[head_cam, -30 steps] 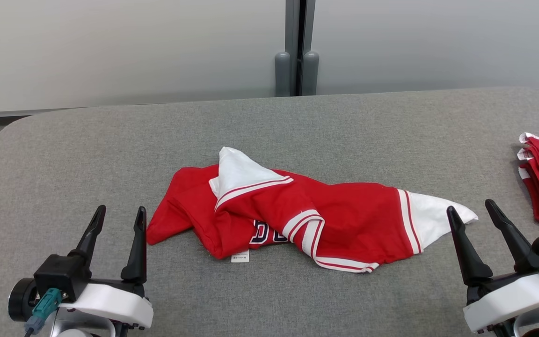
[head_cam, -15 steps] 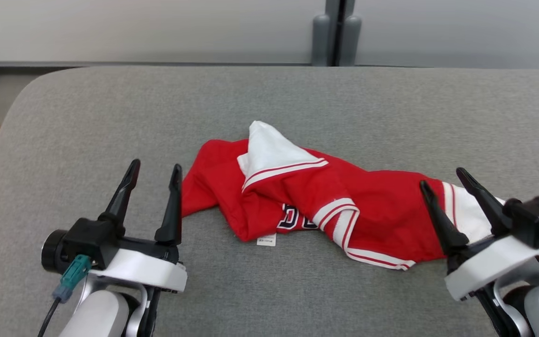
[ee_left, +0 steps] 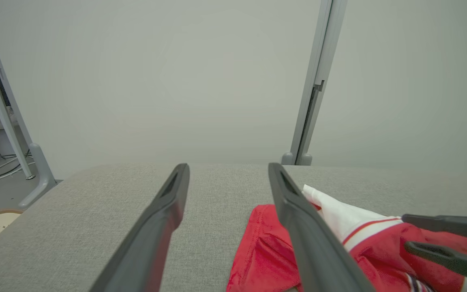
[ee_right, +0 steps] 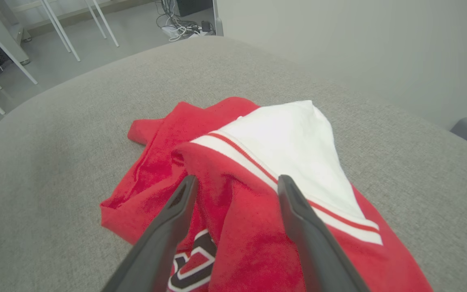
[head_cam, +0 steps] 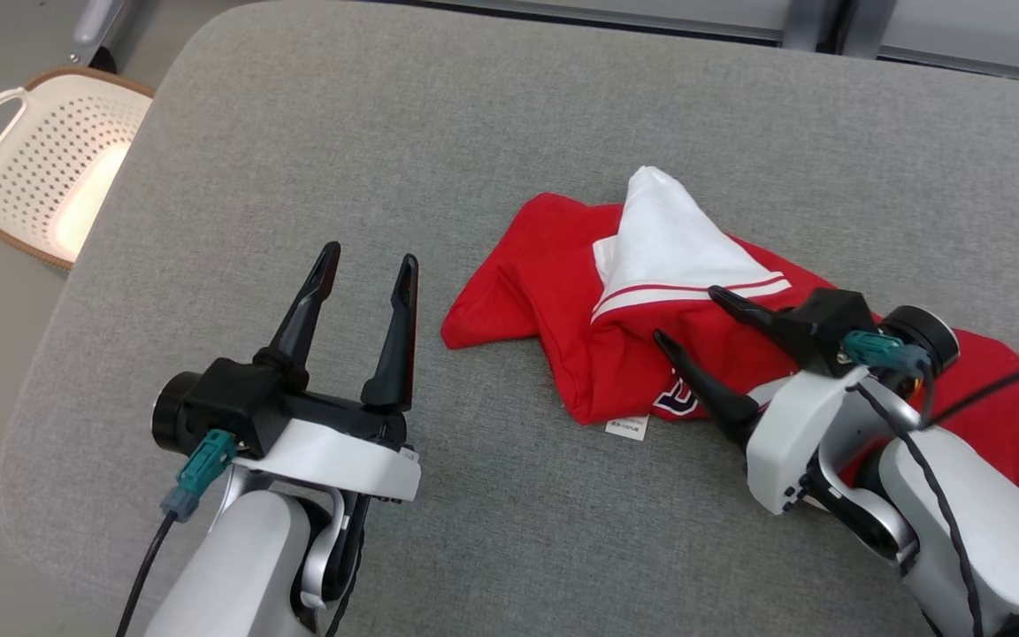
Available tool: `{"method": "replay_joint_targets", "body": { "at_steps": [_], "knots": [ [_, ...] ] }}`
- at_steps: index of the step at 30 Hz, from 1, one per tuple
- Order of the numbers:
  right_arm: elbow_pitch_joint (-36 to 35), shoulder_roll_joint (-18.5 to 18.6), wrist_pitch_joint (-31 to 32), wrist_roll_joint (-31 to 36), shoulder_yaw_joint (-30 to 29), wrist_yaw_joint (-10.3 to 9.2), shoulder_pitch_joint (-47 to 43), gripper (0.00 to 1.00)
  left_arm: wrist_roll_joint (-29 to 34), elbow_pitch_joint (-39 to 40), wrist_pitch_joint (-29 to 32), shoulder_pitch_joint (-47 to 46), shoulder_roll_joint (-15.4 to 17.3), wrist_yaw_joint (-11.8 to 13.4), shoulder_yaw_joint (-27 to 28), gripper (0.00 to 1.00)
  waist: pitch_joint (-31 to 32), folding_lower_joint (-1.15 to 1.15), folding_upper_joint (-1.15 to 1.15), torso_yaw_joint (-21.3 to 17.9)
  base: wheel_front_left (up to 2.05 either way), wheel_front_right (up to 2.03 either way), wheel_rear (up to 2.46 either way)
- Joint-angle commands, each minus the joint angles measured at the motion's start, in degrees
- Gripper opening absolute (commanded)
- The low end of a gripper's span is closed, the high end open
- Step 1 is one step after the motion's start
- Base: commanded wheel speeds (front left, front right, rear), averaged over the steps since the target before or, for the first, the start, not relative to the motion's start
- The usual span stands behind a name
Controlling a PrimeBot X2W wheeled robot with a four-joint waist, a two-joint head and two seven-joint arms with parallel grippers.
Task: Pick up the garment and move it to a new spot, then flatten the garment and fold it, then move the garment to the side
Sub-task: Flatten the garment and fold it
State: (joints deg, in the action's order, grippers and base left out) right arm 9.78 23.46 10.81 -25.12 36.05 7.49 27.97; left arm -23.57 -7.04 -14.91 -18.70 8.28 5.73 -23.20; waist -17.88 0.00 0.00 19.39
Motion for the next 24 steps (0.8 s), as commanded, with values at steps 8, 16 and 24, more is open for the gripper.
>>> {"method": "replay_joint_targets", "body": {
  "at_steps": [8,16,24],
  "knots": [
    [8.16,0.95,0.64,-3.70,7.26,0.00,8.16,0.00,2.94,1.32,-0.31,-1.92,-2.50,-2.22,2.33,1.00,-1.99,0.00,0.00,1.65,0.00,0.00,0.00],
    [5.93,1.71,-5.04,-3.67,6.12,-0.01,7.91,0.00,5.21,1.55,-0.33,-1.34,-3.13,-3.30,4.33,1.00,-2.00,0.00,0.00,-2.14,0.00,0.00,0.00],
    [-3.06,2.23,-9.68,-0.77,-4.58,0.00,-3.75,0.00,7.10,0.95,-0.32,-1.79,-1.84,-4.13,6.34,1.00,-1.58,0.00,0.00,-9.82,0.00,0.00,0.00]
  ]
}}
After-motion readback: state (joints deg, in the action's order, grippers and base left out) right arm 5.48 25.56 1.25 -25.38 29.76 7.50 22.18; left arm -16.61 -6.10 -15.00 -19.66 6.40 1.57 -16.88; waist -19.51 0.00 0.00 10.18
